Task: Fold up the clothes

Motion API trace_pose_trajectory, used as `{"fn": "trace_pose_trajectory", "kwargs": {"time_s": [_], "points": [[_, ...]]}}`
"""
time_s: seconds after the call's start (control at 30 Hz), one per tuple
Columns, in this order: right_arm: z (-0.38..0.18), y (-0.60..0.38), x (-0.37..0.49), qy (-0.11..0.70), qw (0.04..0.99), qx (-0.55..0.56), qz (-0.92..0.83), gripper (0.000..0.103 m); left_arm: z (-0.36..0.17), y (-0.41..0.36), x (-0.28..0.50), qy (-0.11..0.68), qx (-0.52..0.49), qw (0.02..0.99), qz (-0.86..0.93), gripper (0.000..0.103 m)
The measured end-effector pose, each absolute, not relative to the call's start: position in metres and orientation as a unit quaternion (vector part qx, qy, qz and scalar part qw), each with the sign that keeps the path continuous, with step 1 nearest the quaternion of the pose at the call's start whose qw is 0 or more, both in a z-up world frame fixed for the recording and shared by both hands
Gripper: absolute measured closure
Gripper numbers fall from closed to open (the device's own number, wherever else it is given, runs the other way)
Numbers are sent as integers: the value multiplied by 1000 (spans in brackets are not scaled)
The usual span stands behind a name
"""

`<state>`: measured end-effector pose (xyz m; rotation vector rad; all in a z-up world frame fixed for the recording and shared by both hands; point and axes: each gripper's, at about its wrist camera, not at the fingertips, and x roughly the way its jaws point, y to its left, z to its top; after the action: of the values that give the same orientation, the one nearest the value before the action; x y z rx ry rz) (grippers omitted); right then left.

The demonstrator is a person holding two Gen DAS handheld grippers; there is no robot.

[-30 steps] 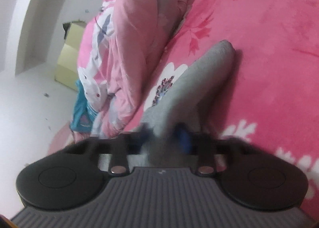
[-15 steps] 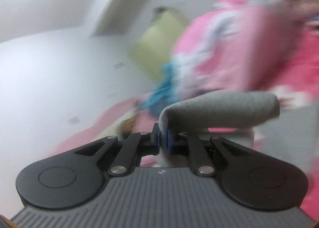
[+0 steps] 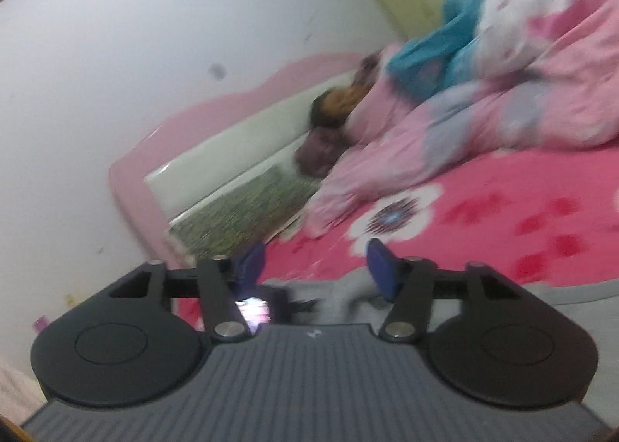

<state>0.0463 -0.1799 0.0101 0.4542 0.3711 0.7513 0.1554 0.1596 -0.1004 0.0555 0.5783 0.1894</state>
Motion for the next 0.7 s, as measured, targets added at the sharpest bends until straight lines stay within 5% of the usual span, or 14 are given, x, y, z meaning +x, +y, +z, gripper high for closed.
{"fn": "trace_pose_trajectory", "kwargs": {"time_s": [0.07,0.23,0.4,0.57,0.7], "points": [[-7,-236,59,183,913,241,273,20,-100,160,156,285,28,954,94,54],[-60,-384,96,196,928,313,38,22,-101,160,156,284,31,953,95,54],[-114,-460,150,240,892,379,-61,50,-101,158,156,284,36,953,98,53],[-138,-476,188,257,875,405,-69,95,-102,158,156,284,39,953,99,53],[-122,-484,133,194,865,457,-71,96,-102,158,156,284,39,953,100,53]]}}
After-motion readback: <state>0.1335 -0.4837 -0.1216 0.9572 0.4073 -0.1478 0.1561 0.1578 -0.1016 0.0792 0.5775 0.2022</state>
